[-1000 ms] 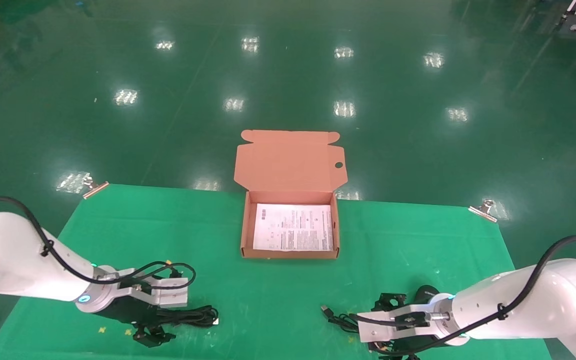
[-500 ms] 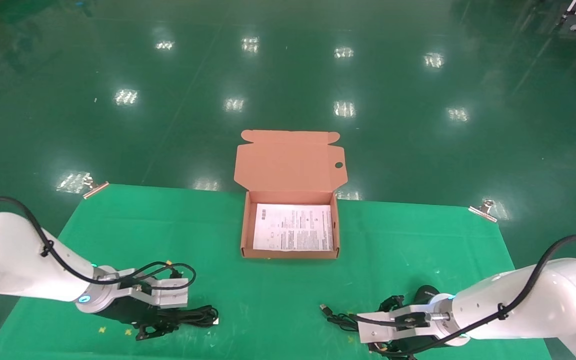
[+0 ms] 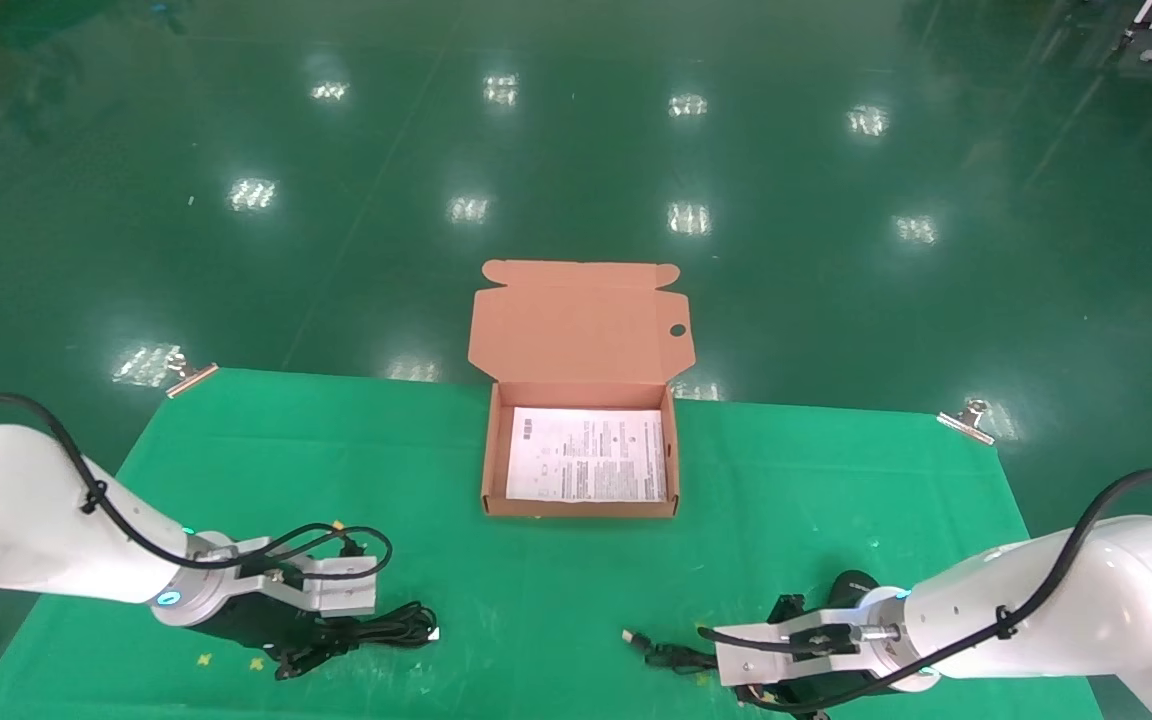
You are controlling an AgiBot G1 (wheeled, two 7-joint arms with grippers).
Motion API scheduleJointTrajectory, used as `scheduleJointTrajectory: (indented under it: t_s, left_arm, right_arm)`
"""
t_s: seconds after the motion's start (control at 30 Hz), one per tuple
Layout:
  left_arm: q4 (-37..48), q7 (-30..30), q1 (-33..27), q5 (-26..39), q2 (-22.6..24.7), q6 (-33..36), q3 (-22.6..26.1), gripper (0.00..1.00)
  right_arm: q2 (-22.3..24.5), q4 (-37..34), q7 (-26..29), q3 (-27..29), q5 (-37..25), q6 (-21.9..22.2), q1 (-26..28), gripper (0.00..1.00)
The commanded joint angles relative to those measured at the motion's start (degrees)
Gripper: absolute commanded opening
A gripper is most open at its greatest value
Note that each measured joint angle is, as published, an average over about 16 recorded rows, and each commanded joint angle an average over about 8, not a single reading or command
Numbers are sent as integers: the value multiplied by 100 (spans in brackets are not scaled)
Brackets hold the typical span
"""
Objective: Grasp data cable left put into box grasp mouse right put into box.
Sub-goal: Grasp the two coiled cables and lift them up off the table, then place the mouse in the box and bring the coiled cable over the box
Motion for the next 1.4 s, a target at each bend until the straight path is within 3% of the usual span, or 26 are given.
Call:
scheduleJointTrajectory:
  t_s: [0.03, 0.3, 0.6, 0.77, 1.0, 1.4]
  left_arm:
    - [0, 0, 2, 1, 0, 0, 1, 0]
    - [-134, 38, -80, -30, -70, -7, -37, 0]
    - [-1117, -45, -439, 24, -434, -144, -142, 0]
    - [-1790, -326, -669, 263, -583, -404, -167, 0]
    - [-2567, -824, -955, 775, -585, -941, -195, 0]
    - [-2632, -985, -1465, 1121, -309, -1563, -343, 0]
  right_arm:
    - [-1, 1, 0, -1, 1, 0, 0, 0]
    - [159, 165, 140, 75, 21, -57, 109, 0]
    - [1008, 1337, 1116, 583, 102, -17, 478, 0]
    - [1154, 1722, 1439, 860, 4, 216, 813, 0]
    - [683, 1529, 1201, 1112, -10, 614, 1510, 0]
    - [-617, -170, -241, 1366, 613, 1307, 2537, 0]
